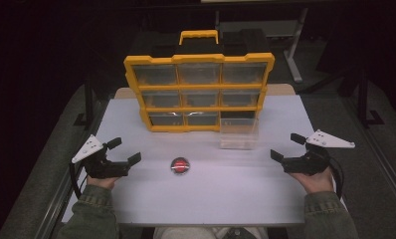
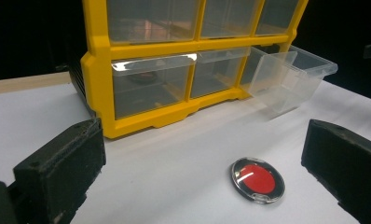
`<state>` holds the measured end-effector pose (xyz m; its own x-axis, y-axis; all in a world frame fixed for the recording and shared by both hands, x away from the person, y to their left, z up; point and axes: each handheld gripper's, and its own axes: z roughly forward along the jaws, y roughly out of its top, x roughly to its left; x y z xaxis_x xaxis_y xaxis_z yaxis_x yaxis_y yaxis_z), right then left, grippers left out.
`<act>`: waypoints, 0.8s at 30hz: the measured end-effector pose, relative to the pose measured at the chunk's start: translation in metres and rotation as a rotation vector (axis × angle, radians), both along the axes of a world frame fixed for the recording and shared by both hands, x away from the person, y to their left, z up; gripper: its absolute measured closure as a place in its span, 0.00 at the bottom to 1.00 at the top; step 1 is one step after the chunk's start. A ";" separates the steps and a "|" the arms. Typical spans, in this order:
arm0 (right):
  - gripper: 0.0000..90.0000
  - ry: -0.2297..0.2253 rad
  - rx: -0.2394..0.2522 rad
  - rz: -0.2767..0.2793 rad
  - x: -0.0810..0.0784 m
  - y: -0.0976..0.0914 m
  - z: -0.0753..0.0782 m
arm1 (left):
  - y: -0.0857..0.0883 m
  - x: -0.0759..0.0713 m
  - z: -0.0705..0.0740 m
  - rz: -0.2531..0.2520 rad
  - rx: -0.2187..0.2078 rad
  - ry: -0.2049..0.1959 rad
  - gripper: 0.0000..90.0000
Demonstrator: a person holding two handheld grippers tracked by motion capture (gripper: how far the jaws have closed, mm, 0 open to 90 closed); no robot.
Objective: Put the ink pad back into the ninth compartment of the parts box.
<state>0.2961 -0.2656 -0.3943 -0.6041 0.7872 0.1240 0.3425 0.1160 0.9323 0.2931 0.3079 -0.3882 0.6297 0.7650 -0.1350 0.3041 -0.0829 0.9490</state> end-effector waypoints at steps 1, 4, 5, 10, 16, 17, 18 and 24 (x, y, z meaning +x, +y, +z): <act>0.00 -0.002 0.001 0.001 0.000 0.000 0.000 | 0.000 0.000 0.000 -0.004 0.009 0.005 0.00; 0.00 0.003 -0.005 0.008 0.000 0.002 -0.001 | -0.003 0.000 0.001 -0.018 0.026 0.024 0.00; 0.00 0.005 -0.007 0.009 0.000 0.002 -0.001 | -0.004 0.000 0.001 -0.019 0.030 0.028 0.00; 0.00 0.005 -0.008 0.014 0.001 0.004 -0.001 | -0.011 0.001 0.004 -0.053 0.076 0.041 0.00; 0.00 0.003 -0.019 0.015 0.001 0.005 -0.002 | -0.024 0.005 0.010 -0.101 0.138 0.043 0.00; 0.00 0.004 -0.020 0.016 0.001 0.005 -0.002 | -0.025 0.006 0.011 -0.104 0.139 0.047 0.00; 0.00 0.004 -0.021 0.016 0.001 0.005 -0.002 | -0.025 0.006 0.011 -0.104 0.139 0.047 0.00; 0.00 0.000 -0.019 0.014 0.001 0.005 -0.002 | -0.028 0.016 0.015 -0.111 0.163 0.058 0.00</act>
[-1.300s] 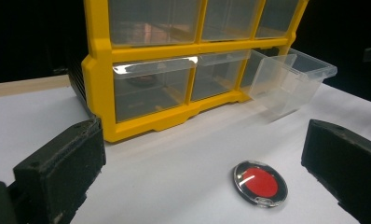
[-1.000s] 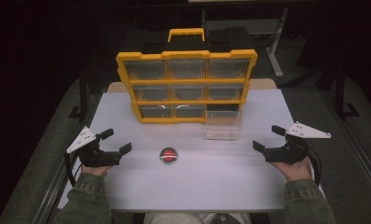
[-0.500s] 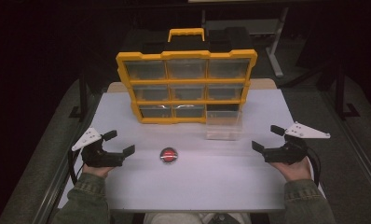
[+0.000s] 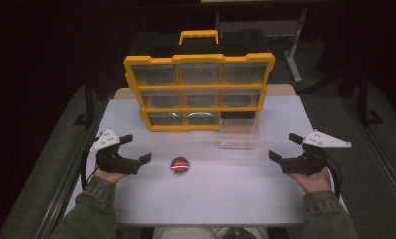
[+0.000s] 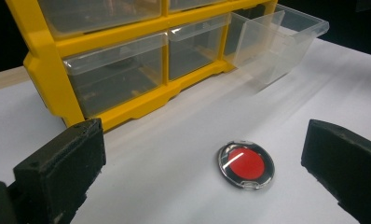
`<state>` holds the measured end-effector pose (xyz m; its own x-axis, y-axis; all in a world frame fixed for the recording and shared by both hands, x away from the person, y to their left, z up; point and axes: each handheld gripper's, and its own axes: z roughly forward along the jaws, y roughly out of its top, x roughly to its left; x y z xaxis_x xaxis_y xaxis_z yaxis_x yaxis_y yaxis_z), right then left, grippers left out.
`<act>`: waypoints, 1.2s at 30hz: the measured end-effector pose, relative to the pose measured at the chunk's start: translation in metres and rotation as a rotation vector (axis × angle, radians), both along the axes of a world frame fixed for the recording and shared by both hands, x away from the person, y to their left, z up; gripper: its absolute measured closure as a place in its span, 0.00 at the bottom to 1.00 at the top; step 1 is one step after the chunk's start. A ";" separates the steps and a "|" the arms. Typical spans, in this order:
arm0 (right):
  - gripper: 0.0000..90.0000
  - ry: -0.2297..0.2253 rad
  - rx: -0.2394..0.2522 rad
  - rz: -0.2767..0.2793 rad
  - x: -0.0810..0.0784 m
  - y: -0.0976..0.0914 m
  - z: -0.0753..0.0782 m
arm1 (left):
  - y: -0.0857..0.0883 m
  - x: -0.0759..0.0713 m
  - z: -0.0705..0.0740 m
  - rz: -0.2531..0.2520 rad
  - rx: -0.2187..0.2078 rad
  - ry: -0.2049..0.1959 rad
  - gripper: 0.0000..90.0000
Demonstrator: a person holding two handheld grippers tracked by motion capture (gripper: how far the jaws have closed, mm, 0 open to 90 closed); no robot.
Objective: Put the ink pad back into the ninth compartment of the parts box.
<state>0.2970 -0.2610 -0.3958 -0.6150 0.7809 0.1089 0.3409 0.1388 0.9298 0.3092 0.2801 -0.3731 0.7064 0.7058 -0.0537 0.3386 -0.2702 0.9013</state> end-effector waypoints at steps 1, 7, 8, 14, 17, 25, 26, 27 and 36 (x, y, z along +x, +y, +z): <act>0.00 0.000 0.000 0.000 0.000 0.000 0.000 | -0.001 0.001 0.002 -0.003 0.005 0.000 0.00; 0.00 0.005 -0.004 0.004 0.000 0.001 0.000 | -0.005 0.004 0.008 -0.024 0.024 0.000 0.00; 0.00 0.006 -0.003 0.005 0.000 0.001 -0.001 | -0.006 0.006 0.011 -0.027 0.029 -0.003 0.00; 0.00 0.013 -0.005 0.003 0.001 0.000 -0.001 | -0.014 0.012 0.019 -0.061 0.066 -0.012 0.00; 0.00 0.010 0.002 0.001 0.001 0.000 0.000 | -0.018 0.015 0.021 -0.079 0.082 -0.008 0.00; 0.00 0.016 -0.002 -0.003 0.001 -0.001 -0.001 | -0.028 0.026 0.023 -0.125 0.108 0.010 0.00; 0.00 0.016 -0.002 -0.003 0.001 -0.001 -0.001 | -0.028 0.026 0.023 -0.125 0.108 0.010 0.00; 0.00 0.013 0.000 -0.004 0.001 -0.002 0.000 | -0.031 0.027 0.024 -0.137 0.115 0.011 0.00; 0.00 0.011 -0.001 0.005 0.001 -0.001 0.000 | -0.045 0.032 0.020 -0.189 0.155 0.027 0.00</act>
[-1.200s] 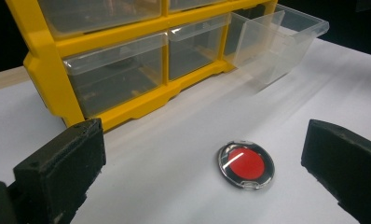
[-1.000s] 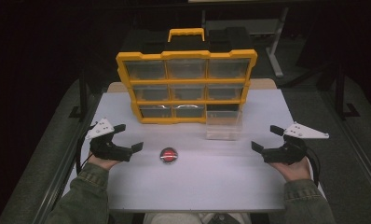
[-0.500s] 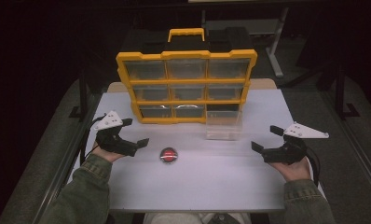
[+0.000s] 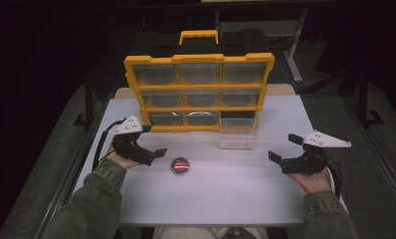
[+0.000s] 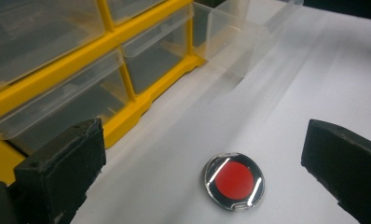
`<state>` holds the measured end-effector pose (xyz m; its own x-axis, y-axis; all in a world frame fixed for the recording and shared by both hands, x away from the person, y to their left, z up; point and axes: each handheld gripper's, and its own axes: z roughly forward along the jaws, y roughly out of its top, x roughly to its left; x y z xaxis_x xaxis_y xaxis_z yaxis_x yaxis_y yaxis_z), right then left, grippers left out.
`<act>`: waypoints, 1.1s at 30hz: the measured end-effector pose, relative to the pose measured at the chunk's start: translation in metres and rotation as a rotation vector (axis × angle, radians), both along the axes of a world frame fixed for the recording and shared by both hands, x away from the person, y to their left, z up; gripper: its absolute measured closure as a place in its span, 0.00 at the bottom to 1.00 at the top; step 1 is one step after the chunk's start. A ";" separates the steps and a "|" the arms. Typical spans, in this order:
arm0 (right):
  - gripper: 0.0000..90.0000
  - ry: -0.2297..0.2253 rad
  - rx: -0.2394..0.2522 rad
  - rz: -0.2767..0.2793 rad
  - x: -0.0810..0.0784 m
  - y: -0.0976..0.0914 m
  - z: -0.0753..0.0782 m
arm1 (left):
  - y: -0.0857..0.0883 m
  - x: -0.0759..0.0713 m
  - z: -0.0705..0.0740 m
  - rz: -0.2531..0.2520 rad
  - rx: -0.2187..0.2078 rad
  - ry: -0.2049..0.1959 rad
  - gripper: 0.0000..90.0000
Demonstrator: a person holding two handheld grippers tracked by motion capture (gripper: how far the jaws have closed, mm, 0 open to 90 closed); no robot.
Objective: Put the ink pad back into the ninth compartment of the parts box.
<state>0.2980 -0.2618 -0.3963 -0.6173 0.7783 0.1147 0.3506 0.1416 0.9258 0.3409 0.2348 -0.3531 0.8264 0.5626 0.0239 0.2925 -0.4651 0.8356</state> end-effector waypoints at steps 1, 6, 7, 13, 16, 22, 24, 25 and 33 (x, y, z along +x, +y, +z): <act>0.00 0.000 0.002 -0.002 0.000 0.000 0.000 | -0.001 0.000 -0.001 -0.006 0.007 0.003 0.00; 0.00 -0.003 0.004 -0.001 0.000 -0.001 0.000 | -0.007 0.001 -0.005 -0.024 0.031 0.009 0.00; 0.00 -0.002 0.004 -0.001 0.000 -0.001 0.000 | -0.008 0.002 -0.006 -0.026 0.030 0.010 0.00; 0.00 0.001 -0.002 0.004 0.000 0.000 0.000 | -0.012 0.007 -0.011 -0.040 0.045 0.029 0.00; 0.00 0.005 -0.004 0.006 0.000 0.001 0.000 | -0.014 0.008 -0.013 -0.046 0.053 0.039 0.00; 0.00 0.006 -0.006 0.009 0.000 0.001 -0.001 | -0.020 0.010 -0.019 -0.068 0.080 0.051 0.00; 0.00 0.005 -0.006 0.009 0.000 0.001 -0.001 | -0.021 0.010 -0.020 -0.076 0.079 0.056 0.00; 0.00 0.002 -0.009 0.010 0.000 0.001 -0.001 | -0.022 0.010 -0.021 -0.084 0.084 0.060 0.00; 0.00 0.006 -0.009 0.014 0.000 0.002 -0.001 | -0.032 0.011 -0.030 -0.118 0.140 0.086 0.00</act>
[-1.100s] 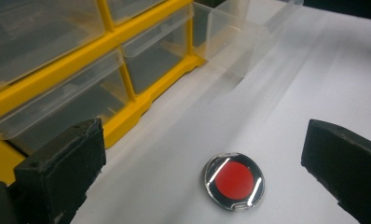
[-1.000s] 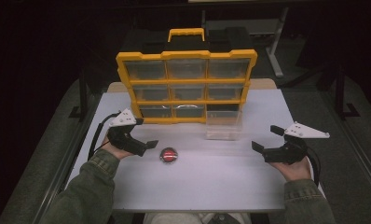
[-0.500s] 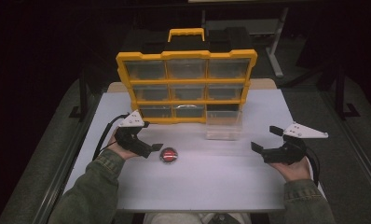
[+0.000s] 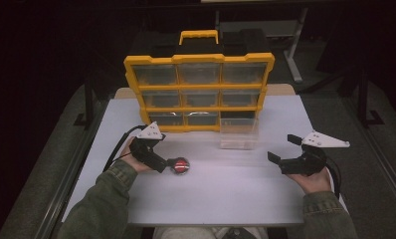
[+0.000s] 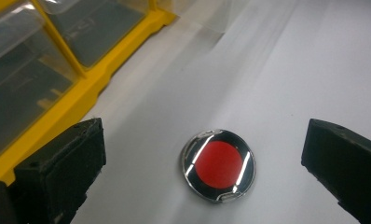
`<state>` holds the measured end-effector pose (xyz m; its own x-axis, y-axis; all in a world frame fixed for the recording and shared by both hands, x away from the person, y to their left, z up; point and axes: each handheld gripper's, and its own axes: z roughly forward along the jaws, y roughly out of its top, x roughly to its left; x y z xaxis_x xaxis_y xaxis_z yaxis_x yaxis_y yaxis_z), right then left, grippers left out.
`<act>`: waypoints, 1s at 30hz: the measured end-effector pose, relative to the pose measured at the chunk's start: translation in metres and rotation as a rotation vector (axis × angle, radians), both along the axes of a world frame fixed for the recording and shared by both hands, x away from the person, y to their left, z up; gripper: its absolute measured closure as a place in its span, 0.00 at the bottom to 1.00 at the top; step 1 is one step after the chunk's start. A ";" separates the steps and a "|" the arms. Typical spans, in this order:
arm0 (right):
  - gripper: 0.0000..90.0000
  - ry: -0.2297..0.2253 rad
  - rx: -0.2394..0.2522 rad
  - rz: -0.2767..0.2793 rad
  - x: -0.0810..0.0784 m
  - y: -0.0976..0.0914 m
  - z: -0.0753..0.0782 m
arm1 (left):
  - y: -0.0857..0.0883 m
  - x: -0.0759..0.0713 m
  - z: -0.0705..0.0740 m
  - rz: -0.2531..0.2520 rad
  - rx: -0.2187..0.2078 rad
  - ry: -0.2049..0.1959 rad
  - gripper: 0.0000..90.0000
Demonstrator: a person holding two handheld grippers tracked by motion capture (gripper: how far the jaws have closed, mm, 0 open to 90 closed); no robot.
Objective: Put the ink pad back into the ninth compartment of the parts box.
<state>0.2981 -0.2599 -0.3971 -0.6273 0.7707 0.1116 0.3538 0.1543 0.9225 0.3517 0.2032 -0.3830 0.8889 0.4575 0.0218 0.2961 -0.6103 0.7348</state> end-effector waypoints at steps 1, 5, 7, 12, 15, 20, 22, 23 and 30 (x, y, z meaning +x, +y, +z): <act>0.00 0.000 0.000 0.000 0.000 0.000 0.000 | 0.000 0.000 0.000 0.000 0.000 0.000 0.00; 0.00 0.002 0.000 0.000 0.000 0.000 0.000 | -0.004 0.001 -0.005 -0.032 0.013 0.026 0.00; 0.00 0.004 0.000 0.000 0.000 0.000 0.000 | -0.007 0.003 -0.009 -0.045 0.035 0.034 0.00; 0.00 0.006 0.001 0.003 0.000 0.000 0.000 | -0.012 0.004 -0.015 -0.056 0.063 0.044 0.00; 0.00 0.007 0.000 0.004 0.000 0.000 -0.001 | -0.015 0.006 -0.019 -0.060 0.072 0.071 0.00; 0.00 0.012 0.000 0.005 0.000 0.000 -0.001 | -0.016 0.009 -0.025 -0.064 0.093 0.082 0.00; 0.00 0.013 0.001 0.005 0.001 0.000 -0.001 | -0.016 0.010 -0.026 -0.067 0.100 0.084 0.00; 0.00 0.013 0.001 0.006 0.001 0.000 -0.001 | -0.017 0.011 -0.027 -0.069 0.100 0.087 0.00; 0.00 0.015 0.001 0.006 0.000 0.000 -0.001 | -0.019 0.014 -0.035 -0.103 0.105 0.102 0.02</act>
